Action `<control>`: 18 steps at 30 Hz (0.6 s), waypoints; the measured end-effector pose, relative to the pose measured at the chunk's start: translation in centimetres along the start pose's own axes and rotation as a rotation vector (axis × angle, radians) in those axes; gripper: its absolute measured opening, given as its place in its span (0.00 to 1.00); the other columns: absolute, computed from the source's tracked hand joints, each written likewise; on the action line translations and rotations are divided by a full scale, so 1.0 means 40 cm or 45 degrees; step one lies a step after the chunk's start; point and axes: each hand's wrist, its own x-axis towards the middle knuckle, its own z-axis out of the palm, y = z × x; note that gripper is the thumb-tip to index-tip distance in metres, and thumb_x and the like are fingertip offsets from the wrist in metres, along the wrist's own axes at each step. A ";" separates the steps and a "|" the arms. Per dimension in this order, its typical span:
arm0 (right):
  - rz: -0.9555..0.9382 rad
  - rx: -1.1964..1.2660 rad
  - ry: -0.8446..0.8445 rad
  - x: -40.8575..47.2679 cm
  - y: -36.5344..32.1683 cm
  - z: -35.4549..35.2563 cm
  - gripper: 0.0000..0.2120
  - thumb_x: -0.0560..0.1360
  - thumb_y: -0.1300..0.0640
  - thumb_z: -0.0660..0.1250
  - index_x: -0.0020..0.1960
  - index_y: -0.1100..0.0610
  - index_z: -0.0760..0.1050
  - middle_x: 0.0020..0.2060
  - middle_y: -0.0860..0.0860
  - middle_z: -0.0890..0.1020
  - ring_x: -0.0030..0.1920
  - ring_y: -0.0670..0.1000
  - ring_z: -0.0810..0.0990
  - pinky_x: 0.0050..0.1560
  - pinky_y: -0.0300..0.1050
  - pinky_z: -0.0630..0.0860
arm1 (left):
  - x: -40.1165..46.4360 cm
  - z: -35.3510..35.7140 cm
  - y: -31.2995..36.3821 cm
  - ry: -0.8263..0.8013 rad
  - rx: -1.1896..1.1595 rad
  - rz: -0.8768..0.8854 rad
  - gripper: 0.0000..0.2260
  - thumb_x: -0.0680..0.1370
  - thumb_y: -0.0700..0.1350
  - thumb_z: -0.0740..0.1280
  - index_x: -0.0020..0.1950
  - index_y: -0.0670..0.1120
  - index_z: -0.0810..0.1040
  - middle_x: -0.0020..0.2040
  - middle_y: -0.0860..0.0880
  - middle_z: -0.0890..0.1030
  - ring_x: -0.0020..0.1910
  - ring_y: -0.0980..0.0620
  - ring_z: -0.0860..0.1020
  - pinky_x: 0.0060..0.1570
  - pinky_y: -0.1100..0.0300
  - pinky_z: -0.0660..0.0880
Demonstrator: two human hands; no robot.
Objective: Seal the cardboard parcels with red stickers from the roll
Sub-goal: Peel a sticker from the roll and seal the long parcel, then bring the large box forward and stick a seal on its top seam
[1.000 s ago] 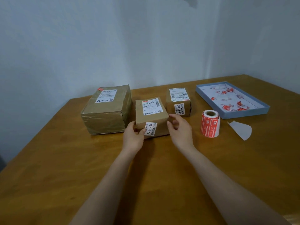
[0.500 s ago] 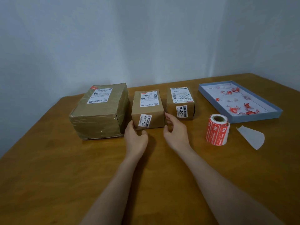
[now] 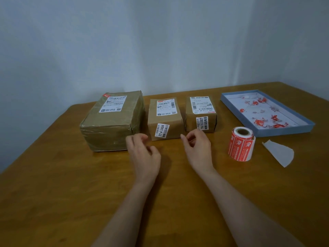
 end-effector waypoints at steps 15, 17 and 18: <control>-0.202 -0.021 -0.162 -0.038 -0.022 -0.008 0.11 0.76 0.65 0.65 0.54 0.54 0.77 0.50 0.45 0.74 0.46 0.43 0.77 0.49 0.38 0.78 | 0.109 -0.176 -0.061 -0.320 1.001 0.260 0.28 0.77 0.50 0.64 0.75 0.46 0.60 0.69 0.43 0.65 0.71 0.43 0.61 0.70 0.36 0.58; -0.240 -0.018 -0.188 -0.051 -0.028 -0.008 0.11 0.75 0.65 0.65 0.54 0.53 0.77 0.50 0.44 0.74 0.46 0.42 0.76 0.48 0.35 0.77 | 0.089 -0.180 -0.049 -0.251 1.096 0.336 0.28 0.76 0.50 0.64 0.74 0.46 0.63 0.65 0.43 0.68 0.65 0.42 0.65 0.63 0.37 0.63; -0.253 -0.021 -0.202 -0.058 -0.030 -0.008 0.11 0.76 0.65 0.65 0.54 0.53 0.77 0.50 0.44 0.73 0.45 0.41 0.76 0.47 0.34 0.77 | 0.079 -0.182 -0.042 -0.236 1.126 0.359 0.27 0.76 0.50 0.64 0.73 0.45 0.64 0.63 0.43 0.69 0.63 0.42 0.66 0.61 0.38 0.63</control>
